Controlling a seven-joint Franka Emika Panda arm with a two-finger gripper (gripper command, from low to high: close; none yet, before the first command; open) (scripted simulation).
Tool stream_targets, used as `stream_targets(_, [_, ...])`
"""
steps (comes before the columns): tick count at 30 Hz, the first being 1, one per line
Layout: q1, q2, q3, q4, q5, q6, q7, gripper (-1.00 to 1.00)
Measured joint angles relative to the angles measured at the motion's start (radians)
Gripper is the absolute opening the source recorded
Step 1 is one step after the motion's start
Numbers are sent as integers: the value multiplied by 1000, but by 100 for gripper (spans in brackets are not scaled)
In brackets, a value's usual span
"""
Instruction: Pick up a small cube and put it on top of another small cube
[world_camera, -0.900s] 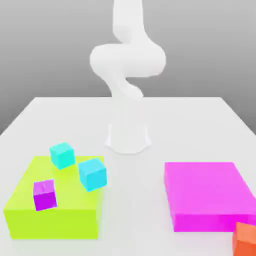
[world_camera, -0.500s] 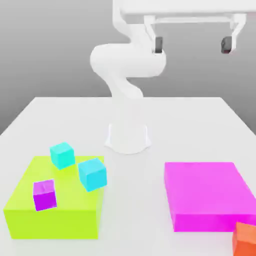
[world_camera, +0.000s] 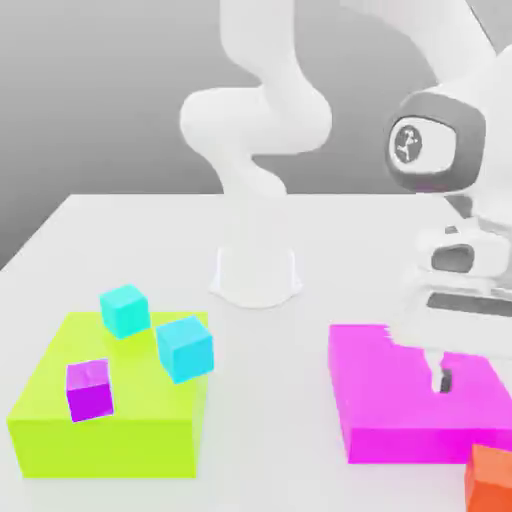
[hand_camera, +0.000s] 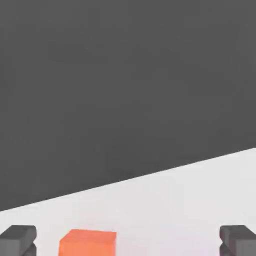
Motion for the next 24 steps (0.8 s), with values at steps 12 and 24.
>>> stream_targets(12, [120, 275, -74, 41, -71, 147, 150, -100])
stream_targets(24, [-29, -21, -84, -93, 55, -11, 96, -100])
